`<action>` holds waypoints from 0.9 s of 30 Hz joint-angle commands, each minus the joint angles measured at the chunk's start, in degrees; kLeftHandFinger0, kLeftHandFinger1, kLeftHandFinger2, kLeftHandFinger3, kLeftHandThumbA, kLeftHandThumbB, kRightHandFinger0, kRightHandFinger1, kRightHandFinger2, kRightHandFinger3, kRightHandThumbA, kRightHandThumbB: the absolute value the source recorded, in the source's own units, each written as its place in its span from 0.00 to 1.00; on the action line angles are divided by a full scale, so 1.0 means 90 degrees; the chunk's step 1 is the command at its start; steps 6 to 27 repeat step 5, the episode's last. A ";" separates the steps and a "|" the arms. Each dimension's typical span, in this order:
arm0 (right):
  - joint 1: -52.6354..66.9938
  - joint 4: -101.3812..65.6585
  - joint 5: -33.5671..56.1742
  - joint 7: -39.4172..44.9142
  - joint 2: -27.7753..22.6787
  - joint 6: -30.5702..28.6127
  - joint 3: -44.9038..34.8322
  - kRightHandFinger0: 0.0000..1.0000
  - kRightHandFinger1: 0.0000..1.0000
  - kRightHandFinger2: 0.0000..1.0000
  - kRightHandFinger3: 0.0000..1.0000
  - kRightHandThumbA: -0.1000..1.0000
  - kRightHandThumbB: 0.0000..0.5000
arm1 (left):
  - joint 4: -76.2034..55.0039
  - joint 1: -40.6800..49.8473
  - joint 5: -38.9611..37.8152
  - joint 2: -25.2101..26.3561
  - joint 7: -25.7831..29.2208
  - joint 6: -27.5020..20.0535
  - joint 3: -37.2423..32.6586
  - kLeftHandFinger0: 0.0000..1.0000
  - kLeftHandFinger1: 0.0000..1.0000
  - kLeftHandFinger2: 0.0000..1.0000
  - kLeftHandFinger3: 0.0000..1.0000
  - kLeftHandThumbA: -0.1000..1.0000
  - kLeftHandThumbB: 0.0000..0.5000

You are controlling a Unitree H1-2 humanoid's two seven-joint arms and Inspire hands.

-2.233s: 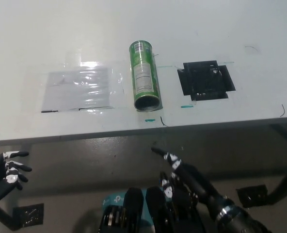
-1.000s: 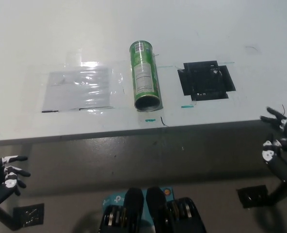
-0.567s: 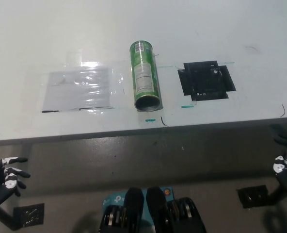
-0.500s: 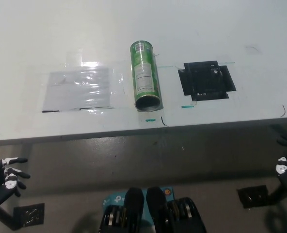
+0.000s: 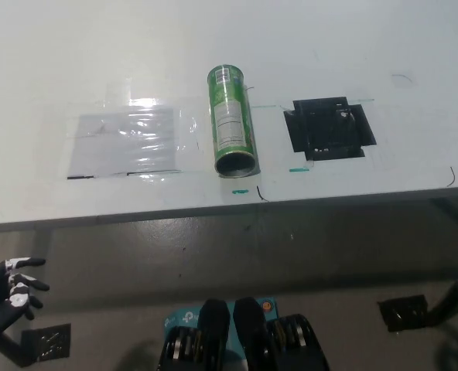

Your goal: The robot uses its right hand finger to pull out the chips tray kept inside a container in the middle of the desk

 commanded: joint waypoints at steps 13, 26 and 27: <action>-0.0055 -0.0185 0.0271 -0.0193 -0.0006 0.0128 -0.0002 0.00 0.00 0.64 0.71 0.00 0.35 | -0.0149 0.0090 -0.0060 0.0031 -0.0028 -0.0234 0.0004 0.34 0.37 0.44 0.63 0.00 0.27; -0.0055 -0.0185 0.0271 -0.0193 -0.0006 0.0128 -0.0002 0.00 0.00 0.64 0.71 0.00 0.35 | -0.0149 0.0090 -0.0060 0.0031 -0.0028 -0.0234 0.0004 0.34 0.37 0.44 0.63 0.00 0.27; -0.0055 -0.0185 0.0271 -0.0193 -0.0006 0.0128 -0.0002 0.00 0.00 0.64 0.71 0.00 0.35 | -0.0149 0.0090 -0.0060 0.0031 -0.0028 -0.0234 0.0004 0.34 0.37 0.44 0.63 0.00 0.27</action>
